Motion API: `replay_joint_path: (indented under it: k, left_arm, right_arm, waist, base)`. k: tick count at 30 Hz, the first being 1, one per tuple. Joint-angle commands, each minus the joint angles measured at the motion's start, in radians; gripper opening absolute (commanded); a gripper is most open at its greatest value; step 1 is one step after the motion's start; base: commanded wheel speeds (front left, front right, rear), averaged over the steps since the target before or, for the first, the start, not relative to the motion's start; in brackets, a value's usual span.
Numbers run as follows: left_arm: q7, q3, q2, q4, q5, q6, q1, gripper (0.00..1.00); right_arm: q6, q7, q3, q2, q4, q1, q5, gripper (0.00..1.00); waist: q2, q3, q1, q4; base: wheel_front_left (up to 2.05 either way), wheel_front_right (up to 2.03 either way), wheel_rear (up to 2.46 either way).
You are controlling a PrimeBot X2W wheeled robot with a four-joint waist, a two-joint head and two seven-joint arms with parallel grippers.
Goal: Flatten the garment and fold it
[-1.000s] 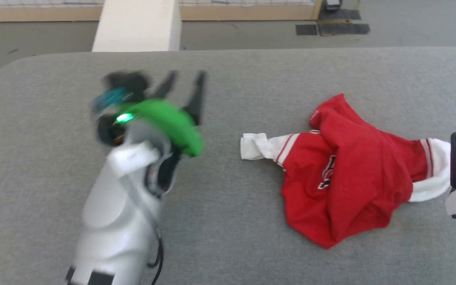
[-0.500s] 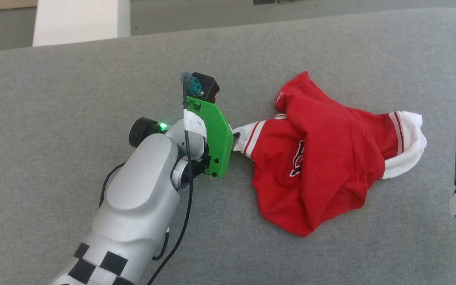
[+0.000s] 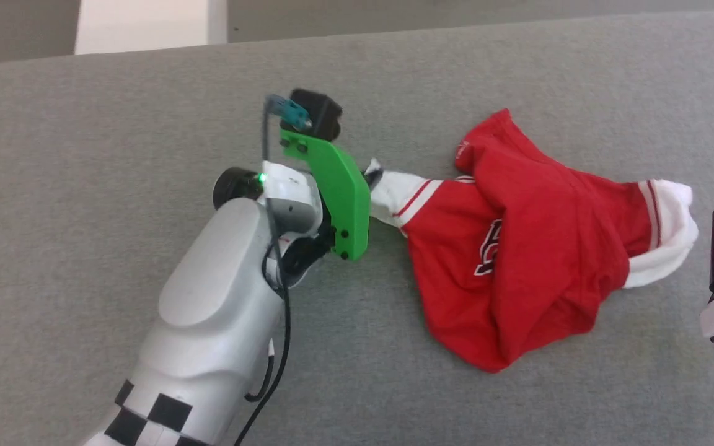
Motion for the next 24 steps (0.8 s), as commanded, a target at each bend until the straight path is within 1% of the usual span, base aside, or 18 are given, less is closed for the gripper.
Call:
replay_joint_path:
  k: [1,3,5,8,11,13,16,17,18,20,22,23,24]
  left_arm:
    - [-0.016,0.011,0.008,-0.028,-0.010,-0.005,0.022,0.00]
    - [-0.022,0.013,0.024,-0.078,-0.023,-0.008,0.067,0.00]
    - [-0.019,0.007,0.048,-0.124,-0.021,-0.001,0.131,0.00]
    - [0.000,-0.006,0.079,-0.171,-0.024,0.029,0.257,0.00]
    - [0.020,-0.025,0.094,-0.177,-0.028,0.058,0.373,0.00]
    - [0.033,-0.040,0.084,-0.175,-0.048,0.071,0.447,0.00]
    - [0.039,-0.050,0.069,-0.171,-0.070,0.082,0.505,0.00]
    - [0.036,-0.048,0.065,-0.173,-0.077,0.086,0.516,0.27]
    - [0.031,-0.044,0.063,-0.177,-0.082,0.088,0.522,1.00]
    - [0.021,-0.026,0.065,-0.197,-0.093,0.098,0.531,1.00]
    - [0.012,-0.004,0.080,-0.235,-0.096,0.110,0.532,1.00]
    - [0.003,0.014,0.092,-0.261,-0.095,0.121,0.531,1.00]
    - [-0.018,0.056,0.129,-0.337,-0.075,0.150,0.515,1.00]
  right_arm:
    - [-0.001,-0.002,-0.002,0.000,0.004,-0.003,-0.009,1.00]
    - [-0.001,0.003,-0.007,0.000,0.008,0.005,-0.015,1.00]
    - [-0.001,0.006,-0.007,0.000,0.008,0.010,-0.020,1.00]
    - [-0.001,0.012,0.005,0.000,0.009,0.010,-0.021,1.00]
    - [-0.001,0.017,0.019,0.000,0.011,0.005,-0.016,1.00]
    - [-0.001,0.019,0.022,0.000,0.011,0.005,-0.016,1.00]
    - [-0.001,0.021,0.022,0.000,0.011,0.008,-0.017,1.00]
    - [-0.001,0.022,0.022,0.000,0.011,0.010,-0.018,1.00]
    - [-0.001,0.022,0.022,0.000,0.012,0.012,-0.017,1.00]
    - [-0.001,0.023,0.021,0.000,0.014,0.017,-0.014,1.00]
    - [-0.001,0.023,0.018,0.000,0.018,0.022,-0.011,1.00]
    - [-0.001,0.022,0.019,0.000,0.020,0.025,-0.010,1.00]
    - [-0.001,0.019,0.017,0.000,0.027,0.031,-0.005,1.00]
  waist:
    - [0.0000,-0.030,-0.0001,0.040]
    - [0.0000,-0.047,-0.0001,0.068]
    - [0.0000,-0.062,-0.0001,0.093]
    - [0.0000,-0.077,-0.0001,0.118]
    - [0.0000,-0.084,-0.0001,0.128]
    - [0.0000,-0.088,-0.0001,0.132]
    - [0.0000,-0.092,-0.0001,0.135]
    - [0.0000,-0.094,-0.0001,0.135]
    - [0.0000,-0.096,-0.0001,0.134]
    - [0.0000,-0.103,-0.0001,0.131]
    - [0.0000,-0.110,-0.0001,0.127]
    - [0.0000,-0.115,-0.0001,0.123]
    - [0.0000,-0.122,-0.0001,0.115]
  base:
    - [0.00,0.00,0.00]
    - [0.00,0.00,0.00]
    - [0.00,0.00,0.00]
    - [0.00,0.00,0.00]
    - [0.00,0.00,0.00]
    - [0.00,0.00,0.00]
    - [0.00,0.00,0.00]
    - [0.00,0.00,0.00]
    - [0.00,0.00,0.00]
    - [0.00,0.00,0.00]
    - [0.00,0.00,0.00]
    - [0.00,0.00,0.00]
    - [0.00,0.00,0.00]
